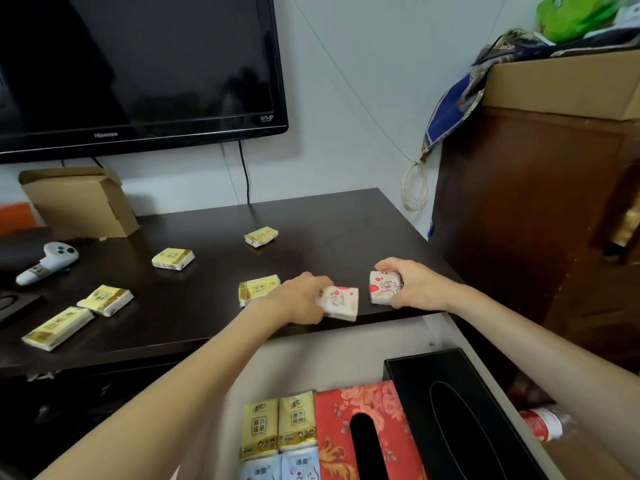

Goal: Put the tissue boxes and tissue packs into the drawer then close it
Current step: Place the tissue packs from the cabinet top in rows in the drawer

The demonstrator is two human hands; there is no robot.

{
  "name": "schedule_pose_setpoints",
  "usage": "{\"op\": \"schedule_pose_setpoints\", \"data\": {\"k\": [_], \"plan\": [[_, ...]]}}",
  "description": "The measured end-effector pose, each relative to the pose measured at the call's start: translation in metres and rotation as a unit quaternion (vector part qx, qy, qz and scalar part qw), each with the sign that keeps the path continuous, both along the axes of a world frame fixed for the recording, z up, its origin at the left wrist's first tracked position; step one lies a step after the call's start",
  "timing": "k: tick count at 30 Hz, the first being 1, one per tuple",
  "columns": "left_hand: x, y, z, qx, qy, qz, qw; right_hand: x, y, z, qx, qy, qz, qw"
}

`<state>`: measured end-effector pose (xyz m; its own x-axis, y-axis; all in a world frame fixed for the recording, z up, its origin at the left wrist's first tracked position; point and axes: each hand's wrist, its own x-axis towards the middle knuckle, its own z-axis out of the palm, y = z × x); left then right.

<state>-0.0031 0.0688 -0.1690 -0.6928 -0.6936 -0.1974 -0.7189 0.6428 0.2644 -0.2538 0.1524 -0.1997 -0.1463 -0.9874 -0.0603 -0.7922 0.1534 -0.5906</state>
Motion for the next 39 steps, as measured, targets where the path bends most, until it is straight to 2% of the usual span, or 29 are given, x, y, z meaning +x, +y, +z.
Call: {"op": "schedule_pose_setpoints", "data": {"k": [4,8,13,16,19,22,26,30,35,39], "plan": [[-0.009,-0.007,0.003,-0.041,-0.003,-0.024,0.999,-0.004,-0.003,-0.005,-0.008,-0.023,-0.002,1.0],[-0.018,-0.005,-0.003,-0.087,0.076,0.036,0.993,-0.001,-0.008,-0.012,-0.022,-0.028,-0.002,0.999],[-0.011,0.004,-0.012,-0.07,0.024,0.021,0.997,0.011,-0.009,-0.009,-0.033,-0.036,0.001,0.999],[0.008,0.015,-0.005,-0.094,0.066,0.015,0.993,0.022,-0.002,0.0,-0.061,-0.041,-0.001,0.997],[0.042,0.034,0.005,-0.088,0.133,0.007,0.987,0.039,0.013,0.011,-0.089,-0.083,0.016,0.992],[0.091,0.054,0.001,-0.063,0.137,-0.016,0.988,0.066,0.036,0.016,-0.091,-0.119,0.066,0.986],[0.146,0.069,-0.03,-0.012,0.09,-0.011,0.996,0.118,0.062,0.006,-0.054,-0.088,0.146,0.984],[0.168,0.07,-0.06,-0.028,0.036,-0.019,0.999,0.162,0.063,-0.015,-0.025,0.012,0.186,0.982],[0.169,0.068,-0.084,-0.033,0.024,-0.027,0.999,0.193,0.044,-0.035,0.061,-0.01,0.18,0.982],[0.168,0.068,-0.094,-0.017,0.038,-0.033,0.999,0.204,0.04,-0.045,0.09,0.034,0.186,0.978]]}}
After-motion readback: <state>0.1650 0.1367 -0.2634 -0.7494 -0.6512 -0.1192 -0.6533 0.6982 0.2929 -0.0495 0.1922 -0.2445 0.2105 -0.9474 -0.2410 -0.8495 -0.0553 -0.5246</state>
